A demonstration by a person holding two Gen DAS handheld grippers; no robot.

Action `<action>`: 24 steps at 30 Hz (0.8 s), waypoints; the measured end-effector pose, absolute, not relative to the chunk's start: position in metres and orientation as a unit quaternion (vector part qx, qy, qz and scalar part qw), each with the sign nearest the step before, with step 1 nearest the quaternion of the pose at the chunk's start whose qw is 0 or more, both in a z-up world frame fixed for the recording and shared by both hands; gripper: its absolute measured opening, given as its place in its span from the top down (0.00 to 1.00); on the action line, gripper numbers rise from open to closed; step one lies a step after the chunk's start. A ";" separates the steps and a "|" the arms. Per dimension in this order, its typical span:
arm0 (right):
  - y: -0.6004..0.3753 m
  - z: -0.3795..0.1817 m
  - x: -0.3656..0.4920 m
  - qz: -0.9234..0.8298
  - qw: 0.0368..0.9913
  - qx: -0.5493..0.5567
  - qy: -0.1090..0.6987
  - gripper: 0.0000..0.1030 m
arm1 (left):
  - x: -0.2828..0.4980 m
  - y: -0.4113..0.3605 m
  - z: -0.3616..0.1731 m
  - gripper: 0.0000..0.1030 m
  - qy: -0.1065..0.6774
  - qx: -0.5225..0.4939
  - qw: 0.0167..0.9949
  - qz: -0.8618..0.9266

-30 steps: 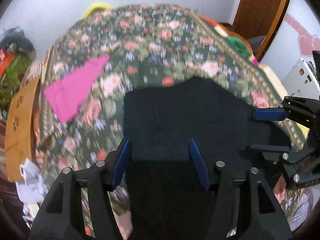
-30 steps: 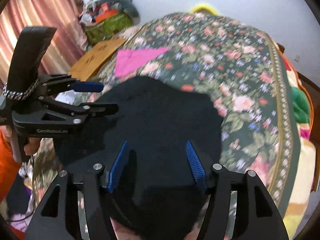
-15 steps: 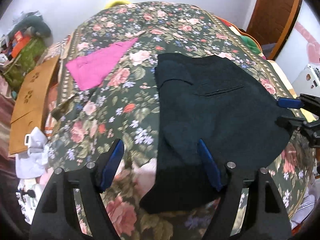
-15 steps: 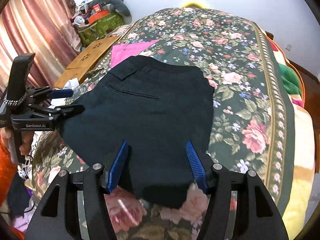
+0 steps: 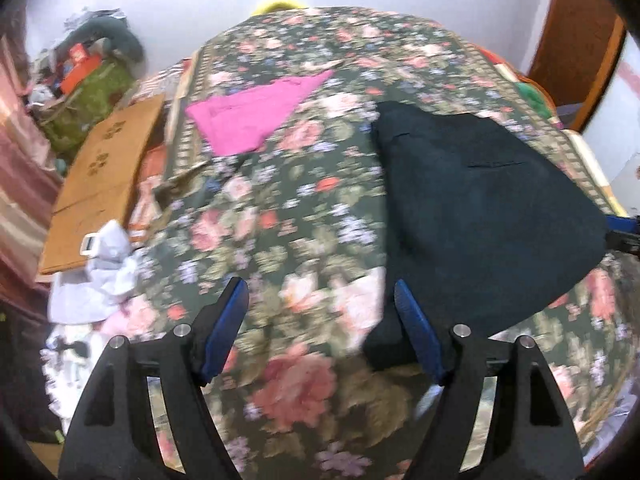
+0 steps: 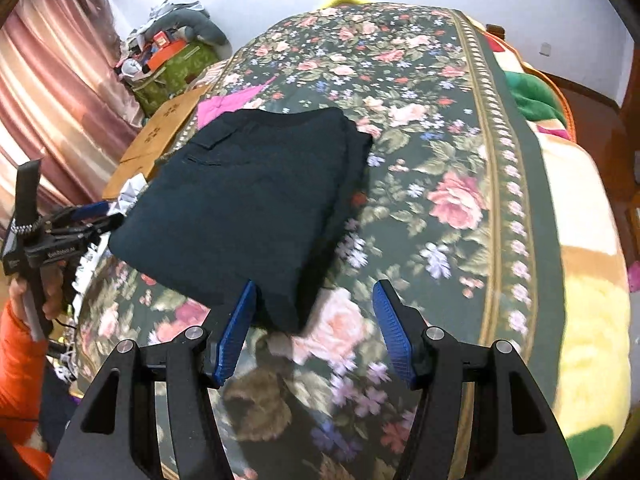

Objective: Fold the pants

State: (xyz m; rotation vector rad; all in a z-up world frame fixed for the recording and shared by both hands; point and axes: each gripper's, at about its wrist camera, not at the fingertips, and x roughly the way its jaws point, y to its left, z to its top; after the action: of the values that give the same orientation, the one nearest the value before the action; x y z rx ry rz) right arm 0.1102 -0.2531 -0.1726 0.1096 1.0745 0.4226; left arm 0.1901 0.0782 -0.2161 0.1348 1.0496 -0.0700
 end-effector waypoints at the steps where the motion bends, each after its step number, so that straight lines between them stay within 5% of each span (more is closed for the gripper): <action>1: -0.255 -0.171 0.110 0.197 0.837 0.051 0.508 0.45 | 0.190 0.083 -0.216 0.26 0.503 0.062 0.862 -0.024; 6: -0.262 -0.158 0.110 0.187 0.846 0.062 0.496 0.45 | 0.195 0.094 -0.201 0.27 0.491 0.049 0.870 0.001; 11: -0.252 -0.143 0.123 0.194 0.862 0.059 0.464 0.33 | 0.217 0.071 -0.176 0.26 0.472 0.040 0.880 -0.044; 14: -0.242 -0.142 0.140 0.197 0.865 0.053 0.459 0.32 | 0.238 0.053 -0.173 0.17 0.482 0.021 0.872 -0.085; 24: -0.231 -0.193 0.196 0.205 0.820 0.072 0.530 0.28 | 0.314 0.030 -0.234 0.15 0.586 -0.036 0.798 -0.133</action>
State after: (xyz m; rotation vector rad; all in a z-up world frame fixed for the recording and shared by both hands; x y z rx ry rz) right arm 0.1955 -0.2311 -0.1926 0.1543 1.1285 0.4358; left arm 0.3144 0.0302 -0.2340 -0.0767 1.2582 -0.2848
